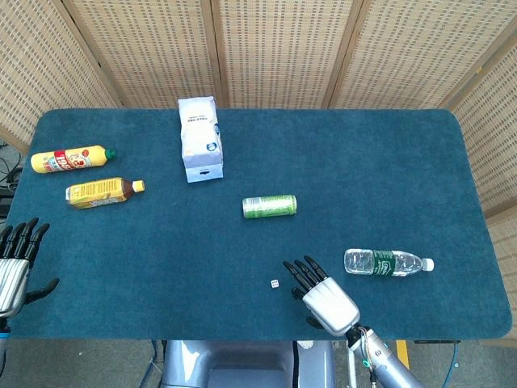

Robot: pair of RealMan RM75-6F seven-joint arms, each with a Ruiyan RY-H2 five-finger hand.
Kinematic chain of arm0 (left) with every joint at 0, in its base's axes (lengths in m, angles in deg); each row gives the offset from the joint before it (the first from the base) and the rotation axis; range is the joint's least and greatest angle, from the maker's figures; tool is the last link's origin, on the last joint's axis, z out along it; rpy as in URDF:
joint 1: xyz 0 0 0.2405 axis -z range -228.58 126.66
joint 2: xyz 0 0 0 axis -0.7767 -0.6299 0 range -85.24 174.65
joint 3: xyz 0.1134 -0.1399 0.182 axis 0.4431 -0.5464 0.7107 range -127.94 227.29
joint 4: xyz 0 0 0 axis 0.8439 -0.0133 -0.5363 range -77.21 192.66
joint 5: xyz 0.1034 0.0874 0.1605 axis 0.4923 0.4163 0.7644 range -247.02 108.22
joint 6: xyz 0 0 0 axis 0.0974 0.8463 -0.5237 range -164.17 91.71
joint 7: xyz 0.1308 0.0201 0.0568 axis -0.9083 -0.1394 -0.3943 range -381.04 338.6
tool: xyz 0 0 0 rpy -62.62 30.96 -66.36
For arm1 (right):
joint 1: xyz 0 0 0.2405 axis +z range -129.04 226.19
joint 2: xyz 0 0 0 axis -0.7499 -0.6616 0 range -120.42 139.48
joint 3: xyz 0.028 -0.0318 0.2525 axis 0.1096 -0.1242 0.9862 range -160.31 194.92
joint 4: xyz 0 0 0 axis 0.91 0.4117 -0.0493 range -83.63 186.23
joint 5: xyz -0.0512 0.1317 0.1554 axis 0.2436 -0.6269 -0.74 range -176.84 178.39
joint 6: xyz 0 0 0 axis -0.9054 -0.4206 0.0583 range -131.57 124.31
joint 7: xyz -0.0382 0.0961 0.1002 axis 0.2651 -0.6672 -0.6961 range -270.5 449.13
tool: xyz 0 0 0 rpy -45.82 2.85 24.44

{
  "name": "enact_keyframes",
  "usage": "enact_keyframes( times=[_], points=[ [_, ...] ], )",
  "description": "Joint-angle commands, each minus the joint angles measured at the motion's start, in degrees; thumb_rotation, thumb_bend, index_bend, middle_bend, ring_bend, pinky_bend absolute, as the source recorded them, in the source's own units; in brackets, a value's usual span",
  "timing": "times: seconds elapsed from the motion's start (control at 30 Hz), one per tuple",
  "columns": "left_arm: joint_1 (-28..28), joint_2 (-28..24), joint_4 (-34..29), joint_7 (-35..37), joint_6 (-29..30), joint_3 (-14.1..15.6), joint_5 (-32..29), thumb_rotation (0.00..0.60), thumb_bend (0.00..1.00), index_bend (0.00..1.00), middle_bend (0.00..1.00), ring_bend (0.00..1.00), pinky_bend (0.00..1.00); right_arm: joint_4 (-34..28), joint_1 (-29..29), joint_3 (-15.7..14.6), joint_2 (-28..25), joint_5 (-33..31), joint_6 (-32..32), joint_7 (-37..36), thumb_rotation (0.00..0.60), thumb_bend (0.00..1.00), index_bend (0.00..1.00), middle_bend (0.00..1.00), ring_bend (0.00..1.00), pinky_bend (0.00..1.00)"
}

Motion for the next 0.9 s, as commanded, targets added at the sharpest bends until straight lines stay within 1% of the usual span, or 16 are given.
enact_keyframes(
  times=[0.03,0.2,0.4,0.67,0.9],
  points=[
    [0.0,0.0,0.0,0.0,0.0,0.0,0.1,0.6,0.2,0.0,0.0,0.0,0.0,-0.4,1.0,0.8,1.1,-1.4,1.1,1.5,0.6,0.2,0.44,0.0,0.0,0.0],
    [0.1,0.1,0.2,-0.1,-0.2,0.1,0.0,0.6,0.2,0.0,0.0,0.0,0.0,-1.3,2.4,1.9,2.6,-3.6,2.3,3.5,0.6,0.2,0.44,0.0,0.0,0.0],
    [0.1,0.3,0.3,-0.2,-0.4,0.2,0.0,0.6,0.2,0.0,0.0,0.0,0.0,-0.9,3.5,2.6,4.2,-4.9,2.8,4.4,0.6,0.2,0.45,0.0,0.0,0.0],
    [0.2,0.4,0.5,-0.3,-0.6,0.2,-0.1,0.6,0.2,0.0,0.0,0.0,0.0,1.6,6.2,4.3,8.4,-9.0,4.9,6.0,0.6,0.2,0.45,0.0,0.0,0.0],
    [0.4,0.7,0.7,-0.5,-1.0,0.1,-0.5,0.6,0.2,0.0,0.0,0.0,0.0,4.1,8.4,6.0,11.0,-13.0,6.0,7.4,0.6,0.21,0.45,0.0,0.0,0.0]
  ],
)
